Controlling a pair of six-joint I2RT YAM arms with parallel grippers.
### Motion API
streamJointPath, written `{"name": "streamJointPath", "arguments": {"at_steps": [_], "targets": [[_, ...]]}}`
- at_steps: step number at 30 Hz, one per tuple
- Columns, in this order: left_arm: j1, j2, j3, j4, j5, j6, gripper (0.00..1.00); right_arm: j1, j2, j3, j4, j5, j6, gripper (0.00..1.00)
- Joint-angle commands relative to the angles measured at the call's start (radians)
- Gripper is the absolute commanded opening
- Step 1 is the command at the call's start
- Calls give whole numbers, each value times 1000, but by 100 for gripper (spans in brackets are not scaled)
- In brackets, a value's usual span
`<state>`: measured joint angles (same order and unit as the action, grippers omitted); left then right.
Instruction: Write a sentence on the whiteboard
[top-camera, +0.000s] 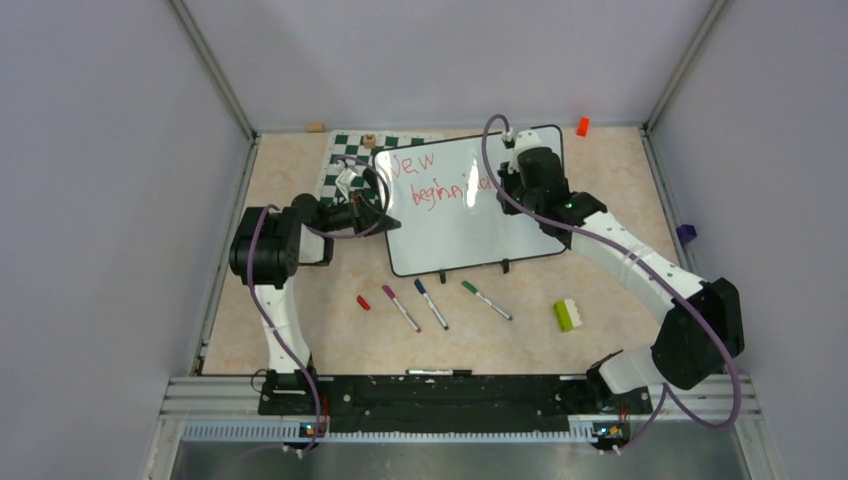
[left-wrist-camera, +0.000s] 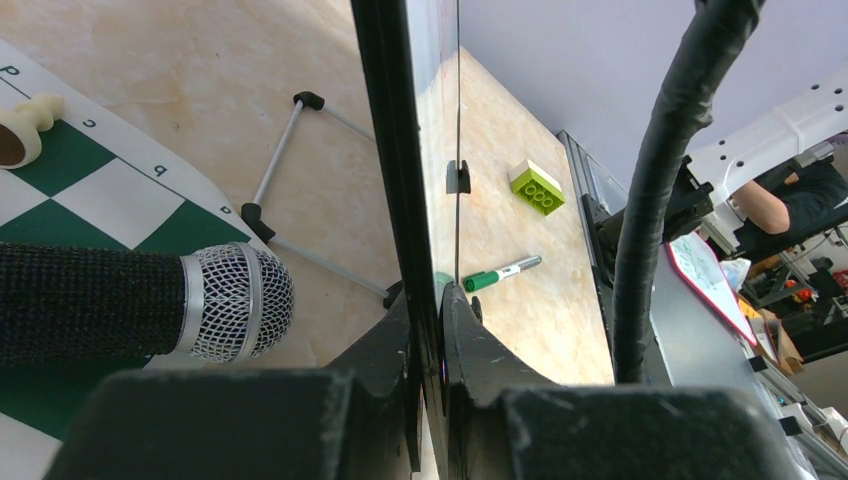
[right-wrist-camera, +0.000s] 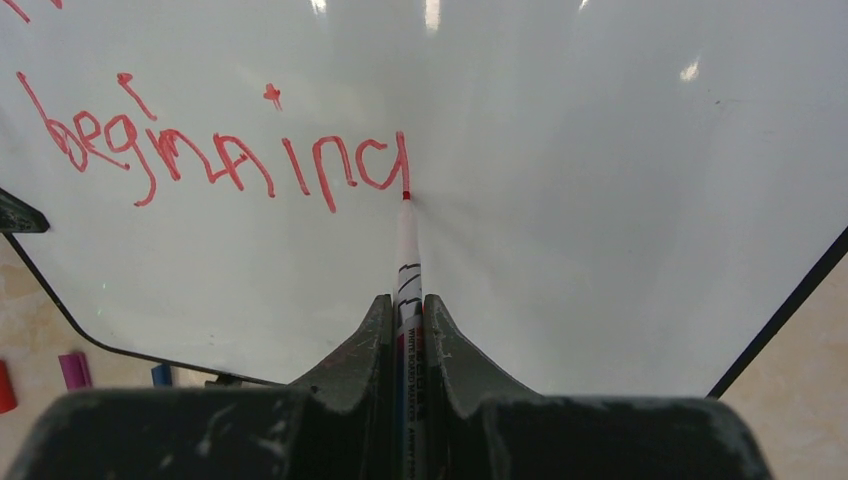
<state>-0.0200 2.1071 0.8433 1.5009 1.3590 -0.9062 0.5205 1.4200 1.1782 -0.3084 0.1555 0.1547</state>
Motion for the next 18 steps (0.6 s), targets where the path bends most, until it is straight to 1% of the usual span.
{"name": "streamJointPath", "arguments": {"at_steps": [1, 9, 18], "targets": [[9, -5, -15, 117, 56, 157, 0, -4, -42, -29, -4, -11, 5, 0], [8, -5, -15, 118, 56, 156, 0, -1, -39, -56, 28, -67, 21, 0], [9, -4, -15, 117, 56, 155, 0, 5, -24, -26, 61, -83, 36, 0]]}}
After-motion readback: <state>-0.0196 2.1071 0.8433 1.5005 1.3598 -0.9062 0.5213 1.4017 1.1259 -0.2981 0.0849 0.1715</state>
